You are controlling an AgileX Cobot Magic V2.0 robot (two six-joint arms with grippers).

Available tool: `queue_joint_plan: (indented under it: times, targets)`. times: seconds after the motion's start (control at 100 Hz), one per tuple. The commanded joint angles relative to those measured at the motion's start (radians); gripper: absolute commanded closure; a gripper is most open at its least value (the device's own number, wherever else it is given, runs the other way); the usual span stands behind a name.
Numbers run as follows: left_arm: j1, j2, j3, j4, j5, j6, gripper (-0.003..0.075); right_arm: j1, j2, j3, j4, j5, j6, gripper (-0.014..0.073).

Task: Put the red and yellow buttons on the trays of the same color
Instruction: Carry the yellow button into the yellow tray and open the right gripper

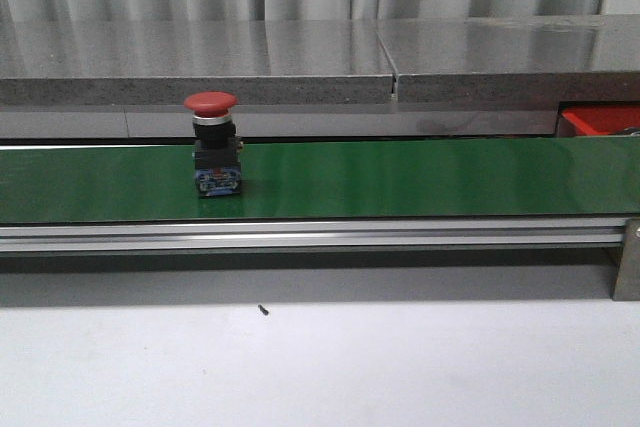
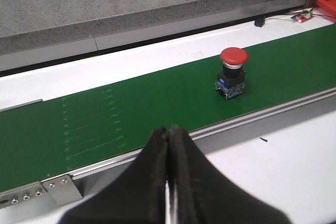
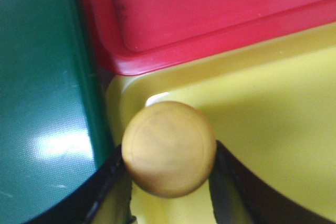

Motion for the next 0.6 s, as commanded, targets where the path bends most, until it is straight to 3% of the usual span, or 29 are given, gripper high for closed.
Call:
queue_joint_plan:
  times: [0.0,0.2,0.42,0.59]
  targets:
    - [-0.008,0.007,-0.023,-0.010,-0.073,-0.007,0.0739,-0.004,-0.012,-0.023,0.014,-0.056,0.002,0.0362]
    - [-0.008,0.007,-0.023,-0.010,-0.073,-0.007,0.0739,-0.004,0.018,-0.023,0.014,-0.057,0.002,0.0351]
    - [-0.008,0.007,-0.023,-0.010,-0.073,-0.007,0.0739,-0.004,0.023,-0.023,0.015,-0.056,0.002,0.0114]
    - [-0.008,0.007,-0.023,-0.010,-0.073,-0.007,0.0739,-0.004,0.018,-0.023,0.018,-0.079,0.002,0.0103]
